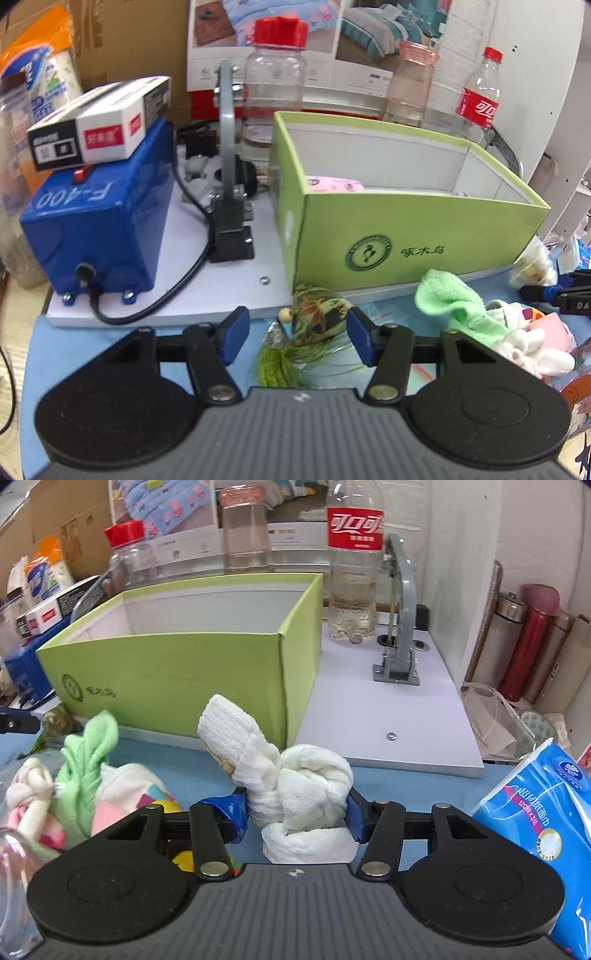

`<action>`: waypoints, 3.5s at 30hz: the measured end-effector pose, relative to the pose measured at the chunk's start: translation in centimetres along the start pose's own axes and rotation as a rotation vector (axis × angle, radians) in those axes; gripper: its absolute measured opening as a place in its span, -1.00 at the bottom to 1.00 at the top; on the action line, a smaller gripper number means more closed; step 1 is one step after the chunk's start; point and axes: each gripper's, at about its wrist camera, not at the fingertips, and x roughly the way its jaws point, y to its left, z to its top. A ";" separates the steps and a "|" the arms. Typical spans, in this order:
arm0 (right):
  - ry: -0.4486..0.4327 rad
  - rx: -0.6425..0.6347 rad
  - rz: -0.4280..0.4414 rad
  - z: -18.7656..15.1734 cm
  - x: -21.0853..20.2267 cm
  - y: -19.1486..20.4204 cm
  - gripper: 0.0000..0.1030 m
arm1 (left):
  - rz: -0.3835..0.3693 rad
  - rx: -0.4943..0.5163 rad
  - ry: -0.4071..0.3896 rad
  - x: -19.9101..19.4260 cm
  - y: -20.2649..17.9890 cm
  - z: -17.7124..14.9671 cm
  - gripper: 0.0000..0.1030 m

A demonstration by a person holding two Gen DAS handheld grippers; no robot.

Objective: Organize soft objects
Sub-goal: 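Close left gripper on the sachet while right gripper closes on the white towel, then lift both items over the green box and open both grippers inside, then move left tool to the clear zip bag while right tool approaches the yellow-printed white sock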

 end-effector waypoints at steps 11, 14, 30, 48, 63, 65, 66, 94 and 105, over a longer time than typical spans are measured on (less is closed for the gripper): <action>-0.019 -0.038 -0.038 -0.5 1.6 0.7 0.02 | -0.058 -0.024 0.106 4.1 -0.5 1.0 0.13; -0.015 -0.039 -0.043 -0.5 1.7 0.6 0.07 | -0.062 0.048 0.142 4.6 -1.0 1.0 0.13; -0.107 0.002 0.008 0.2 -2.5 0.7 -0.29 | -0.093 -0.153 0.012 -4.2 3.8 2.0 -0.25; -0.163 -0.137 0.050 14.0 1.2 4.4 -0.24 | -0.165 -0.041 -0.086 1.0 -3.8 15.2 -0.22; -0.139 -0.093 0.056 13.5 2.2 4.4 0.04 | -0.081 0.032 -0.064 2.5 -5.8 13.0 0.23; -0.137 -0.109 0.041 13.1 1.4 4.5 0.05 | -0.080 0.036 -0.071 1.6 -5.7 12.7 0.23; -0.138 -0.113 0.032 12.7 1.0 4.5 0.06 | -0.077 0.039 -0.072 1.0 -5.7 12.4 0.25; -0.309 0.270 -0.234 -7.0 -11.4 2.3 0.14 | -0.111 -0.061 0.310 3.5 -1.1 1.7 0.31; -0.279 0.295 -0.212 -7.1 -10.0 1.6 0.15 | 0.022 0.162 0.324 4.5 -3.4 0.8 0.46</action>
